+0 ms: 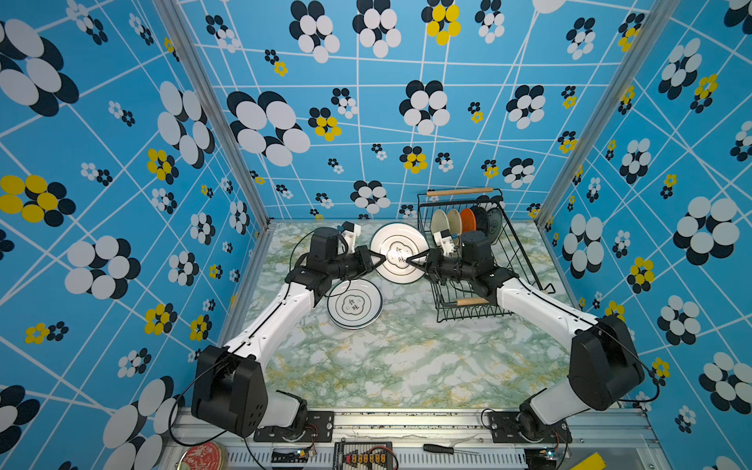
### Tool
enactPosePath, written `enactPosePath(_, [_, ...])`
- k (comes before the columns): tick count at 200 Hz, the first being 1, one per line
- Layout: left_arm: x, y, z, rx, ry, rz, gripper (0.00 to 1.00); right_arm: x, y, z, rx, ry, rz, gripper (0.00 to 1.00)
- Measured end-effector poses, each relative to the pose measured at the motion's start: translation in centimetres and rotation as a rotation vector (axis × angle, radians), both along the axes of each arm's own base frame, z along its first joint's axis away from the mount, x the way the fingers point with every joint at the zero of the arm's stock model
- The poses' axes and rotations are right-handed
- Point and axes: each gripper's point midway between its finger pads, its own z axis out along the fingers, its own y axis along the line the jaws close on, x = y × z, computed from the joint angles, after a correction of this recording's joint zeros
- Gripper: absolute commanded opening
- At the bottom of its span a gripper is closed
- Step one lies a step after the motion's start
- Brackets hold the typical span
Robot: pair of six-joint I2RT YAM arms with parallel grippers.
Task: Unload the plates from the dish rack
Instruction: Place the plate among the plates.
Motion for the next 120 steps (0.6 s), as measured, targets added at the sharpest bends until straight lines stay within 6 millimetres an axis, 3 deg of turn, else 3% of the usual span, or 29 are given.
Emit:
enactPosePath(41, [-0.2,1.3,-0.3,0.022,0.018,0.022,0.00,0.0,0.2,0.6,-0.016,-0.023,0.011,0.69])
enactPosePath(70, [-0.3,4.0,-0.9,0.051,0.048,0.083,0.00,0.5,-0.4,1.2,-0.108,-0.062,-0.007,0.76])
enactPosePath(88, [-0.5,6.5,-2.0,0.074,0.090,0.147,0.00,1.1,-1.6,1.9,-0.208,-0.102,-0.045,0.85])
enactPosePath(120, [-1.5,10.0,-3.9,0.133,0.157,0.242,0.00,1.3,-4.8,2.5,-0.420,-0.153,-0.130,0.87])
